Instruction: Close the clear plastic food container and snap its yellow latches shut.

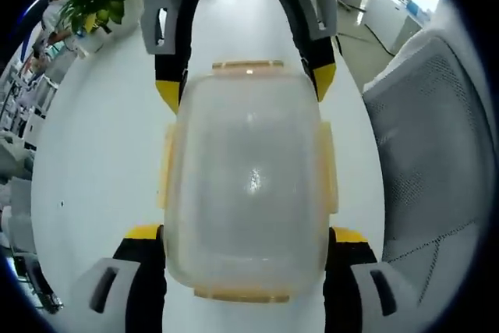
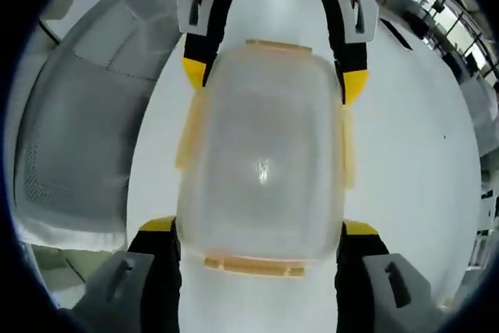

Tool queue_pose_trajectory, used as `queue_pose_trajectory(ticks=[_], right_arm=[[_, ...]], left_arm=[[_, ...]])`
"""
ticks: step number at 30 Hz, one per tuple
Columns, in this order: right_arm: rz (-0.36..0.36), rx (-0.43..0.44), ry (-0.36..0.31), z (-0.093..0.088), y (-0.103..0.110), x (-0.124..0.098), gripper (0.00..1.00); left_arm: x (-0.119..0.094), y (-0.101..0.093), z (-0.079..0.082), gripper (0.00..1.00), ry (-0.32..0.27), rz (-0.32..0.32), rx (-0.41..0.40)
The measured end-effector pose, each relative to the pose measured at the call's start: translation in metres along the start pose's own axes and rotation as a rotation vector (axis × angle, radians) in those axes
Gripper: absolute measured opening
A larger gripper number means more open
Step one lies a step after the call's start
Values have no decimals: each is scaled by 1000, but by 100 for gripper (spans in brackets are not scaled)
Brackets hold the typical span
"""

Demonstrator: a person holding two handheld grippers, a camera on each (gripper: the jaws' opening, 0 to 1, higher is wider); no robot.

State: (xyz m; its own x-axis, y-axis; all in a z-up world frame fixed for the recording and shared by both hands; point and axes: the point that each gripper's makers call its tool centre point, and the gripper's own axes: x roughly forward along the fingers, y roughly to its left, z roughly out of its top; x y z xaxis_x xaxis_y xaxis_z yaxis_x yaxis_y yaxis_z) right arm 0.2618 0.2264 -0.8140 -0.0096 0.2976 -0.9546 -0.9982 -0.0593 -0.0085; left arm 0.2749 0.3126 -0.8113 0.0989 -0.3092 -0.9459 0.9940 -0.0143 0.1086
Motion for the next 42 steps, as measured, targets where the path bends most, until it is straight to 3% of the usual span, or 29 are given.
queue_pose_trajectory(ticks=[14,19,33,42], right_arm=[[13,-41,0,56,5,18,79],[10,-35,10,68,8,22,79],[-1,-1,44,71,7,24,79],[-7,7,59,68,-16,23,79]], left_arm=[[-19,-12,-53,81,-14,9,-45],[-25,-15,-67,81,-40,9,-43],[-25,-12,-69,81,-75,-1,-21],[-22,12,-68,81,-97,-6,-15]])
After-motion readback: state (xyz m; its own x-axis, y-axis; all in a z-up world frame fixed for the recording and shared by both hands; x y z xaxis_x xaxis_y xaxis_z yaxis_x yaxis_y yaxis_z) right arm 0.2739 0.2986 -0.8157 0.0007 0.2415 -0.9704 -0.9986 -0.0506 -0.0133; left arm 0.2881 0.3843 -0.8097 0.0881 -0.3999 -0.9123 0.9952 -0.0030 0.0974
